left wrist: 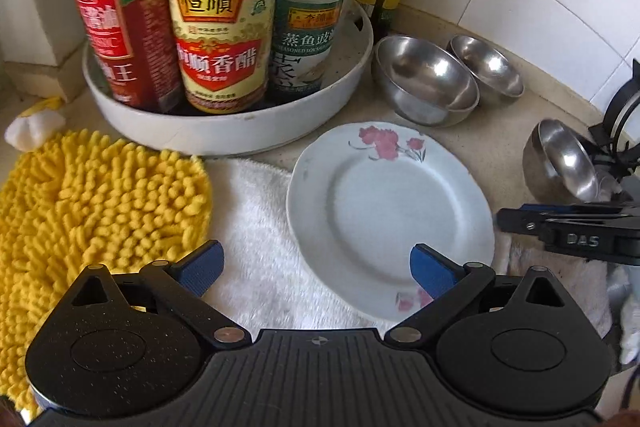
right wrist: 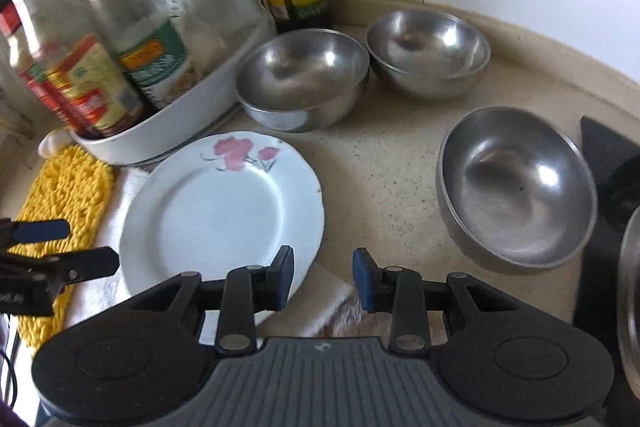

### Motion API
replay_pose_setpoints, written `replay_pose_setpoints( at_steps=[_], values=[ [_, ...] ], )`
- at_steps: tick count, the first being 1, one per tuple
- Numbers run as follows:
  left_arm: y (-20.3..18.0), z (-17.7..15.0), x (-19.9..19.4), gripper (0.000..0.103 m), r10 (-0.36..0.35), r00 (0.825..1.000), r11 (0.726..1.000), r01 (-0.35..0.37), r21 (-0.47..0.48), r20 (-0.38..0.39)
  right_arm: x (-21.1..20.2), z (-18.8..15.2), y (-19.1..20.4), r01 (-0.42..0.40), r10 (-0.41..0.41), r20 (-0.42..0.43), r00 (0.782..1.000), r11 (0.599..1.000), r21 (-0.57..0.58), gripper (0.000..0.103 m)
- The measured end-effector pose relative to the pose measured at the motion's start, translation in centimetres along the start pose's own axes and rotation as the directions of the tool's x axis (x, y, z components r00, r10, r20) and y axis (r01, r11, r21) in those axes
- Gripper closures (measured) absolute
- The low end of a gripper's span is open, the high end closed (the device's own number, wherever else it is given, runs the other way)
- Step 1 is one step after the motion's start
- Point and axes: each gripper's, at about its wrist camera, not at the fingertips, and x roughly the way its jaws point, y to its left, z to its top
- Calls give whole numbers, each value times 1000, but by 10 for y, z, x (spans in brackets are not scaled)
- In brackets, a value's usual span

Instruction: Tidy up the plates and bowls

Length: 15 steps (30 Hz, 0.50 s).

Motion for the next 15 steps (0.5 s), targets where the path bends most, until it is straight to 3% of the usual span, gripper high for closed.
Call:
replay_pose_setpoints(
  at_steps=[15],
  values=[
    [4, 36, 53, 6, -41, 993, 999, 39, -21, -114, 43, 33, -11, -80, 83, -104, 991, 996, 33, 48]
  ],
)
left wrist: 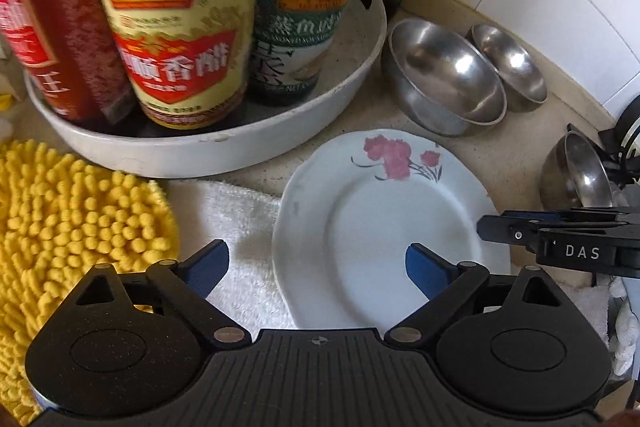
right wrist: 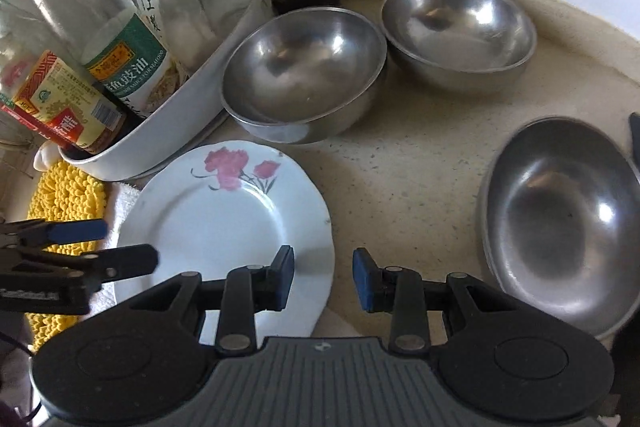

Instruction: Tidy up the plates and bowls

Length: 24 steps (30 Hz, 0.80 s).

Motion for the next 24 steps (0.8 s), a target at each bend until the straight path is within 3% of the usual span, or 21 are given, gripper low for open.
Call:
replay_pose_setpoints(
  at_steps=[11, 17, 19, 24],
  values=[
    [-4, 9, 11, 14, -21, 999, 1000, 22, 7, -42, -5, 4, -11, -22, 22, -5, 1000, 999, 31, 49],
    [-11, 7, 14, 14, -28, 998, 999, 29, 35, -51, 2, 4, -14, -78, 81, -35, 996, 994, 76, 49],
    [-11, 7, 14, 14, -52, 997, 998, 54, 33, -54, 2, 3, -10, -81, 84, -35, 996, 995, 62, 50],
    [-15, 7, 18, 14, -37, 998, 997, 40, 63, -50, 1, -1, 1, -55, 55, -29, 998, 998, 18, 50]
  ],
)
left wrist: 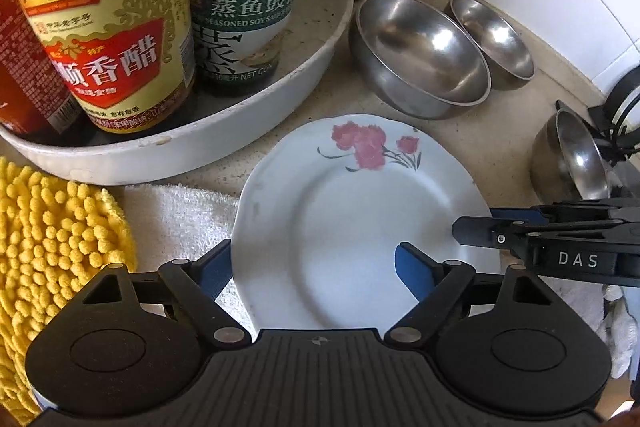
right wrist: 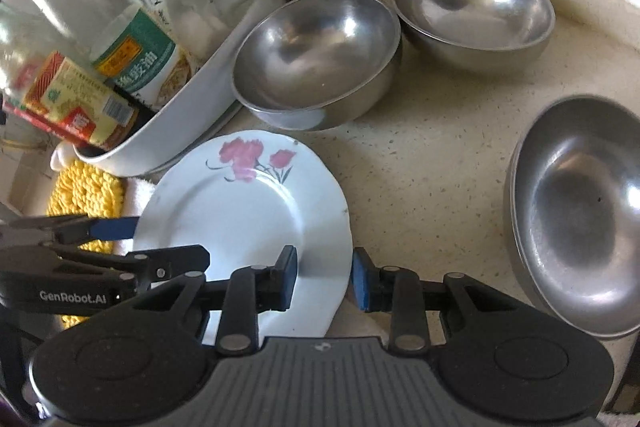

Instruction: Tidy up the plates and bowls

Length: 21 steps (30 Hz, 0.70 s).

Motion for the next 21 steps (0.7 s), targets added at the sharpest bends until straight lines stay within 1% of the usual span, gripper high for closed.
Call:
replay_pose_setpoints(
  at_steps=[4, 7, 10, 12, 14, 15, 18, 21],
  values=[
    [-5, -1, 2, 15, 27, 1000, 999, -27, 36, 1, 1, 0, -1, -3, 3, 1, 1000, 1000, 8, 51],
    [-12, -2, 4, 15, 61, 998, 996, -62, 69, 7, 1, 0, 4, 16, -16, 0, 1000, 1000, -8, 50],
    [-14, -4, 5, 15, 75, 997, 994, -76, 81, 17, 1, -2, 6, 25, -25, 7, 1000, 1000, -19, 49],
    [-14, -4, 6, 15, 75, 997, 994, -77, 82, 21, 0, -3, 4, 7, -7, 16, 1000, 1000, -4, 46],
    [-15, -4, 6, 15, 77, 997, 993, -79, 83, 25, 0, -5, 1, -9, 9, 28, 1000, 1000, 14, 45],
    [-15, -5, 6, 15, 78, 997, 993, -80, 88, 29, -1, -5, 1, -13, 13, 26, 1000, 1000, 0, 46],
    [-18, -5, 8, 12, 86, 996, 991, -90, 100, 40, -1, -10, 7, 17, -15, 40, 999, 999, -48, 48],
    [-21, -4, 9, 13, 96, 994, 990, -100, 100, 45, -1, -12, 15, 52, -48, 53, 997, 996, -75, 48]
  ],
)
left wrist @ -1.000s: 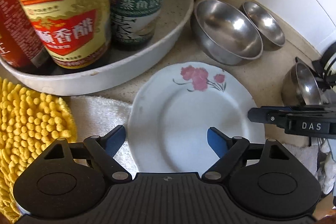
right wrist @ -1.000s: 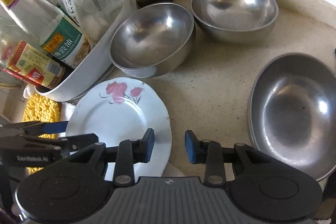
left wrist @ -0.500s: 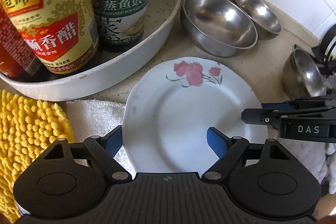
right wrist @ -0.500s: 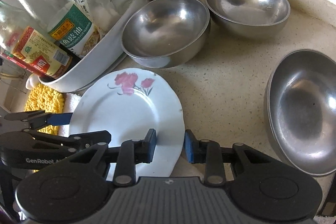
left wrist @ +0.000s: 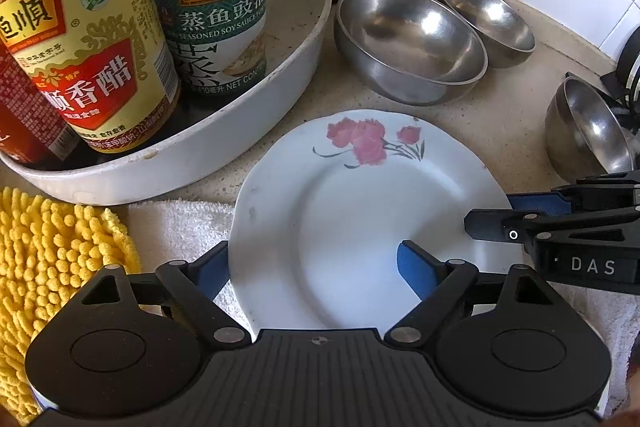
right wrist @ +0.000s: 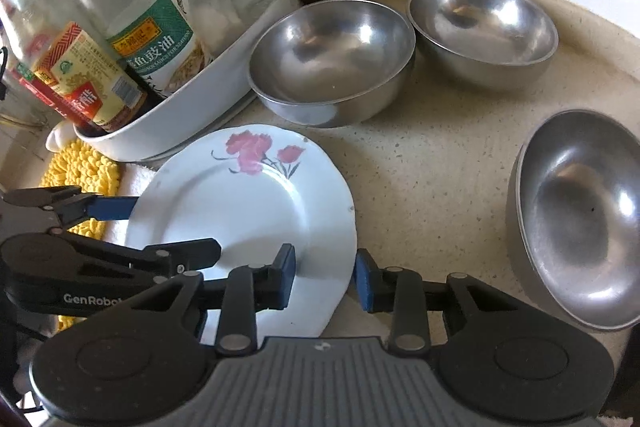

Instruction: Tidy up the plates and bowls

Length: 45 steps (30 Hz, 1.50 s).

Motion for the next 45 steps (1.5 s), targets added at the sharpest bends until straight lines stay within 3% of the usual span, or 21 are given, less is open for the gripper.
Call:
replay_pose_setpoints(
  at_steps=[19, 25, 30, 36, 41, 45],
  values=[
    [16, 1, -26, 22, 9, 999, 1000, -8, -20, 35, -26, 5, 0, -51, 47, 67, 997, 997, 54, 54],
    [22, -4, -22, 23, 13, 1000, 1000, -12, -26, 15, -14, 8, -1, -48, 45, 46, 998, 996, 75, 54],
    [36, -13, -18, 31, -17, 1000, 998, 17, -64, 6, -4, 6, -5, -65, 64, 16, 998, 994, 92, 55],
    [44, -21, -23, 28, -40, 999, 997, 40, -65, 0, -9, -2, -12, -99, 100, -12, 995, 991, 91, 55],
    [28, -21, -17, 14, -37, 999, 999, 37, -14, 10, -3, -7, -3, -97, 97, 0, 995, 992, 80, 53],
    [27, -20, -20, 17, -19, 1000, 999, 19, -48, 18, -5, -7, -1, -82, 81, 9, 997, 993, 79, 53]
  ],
)
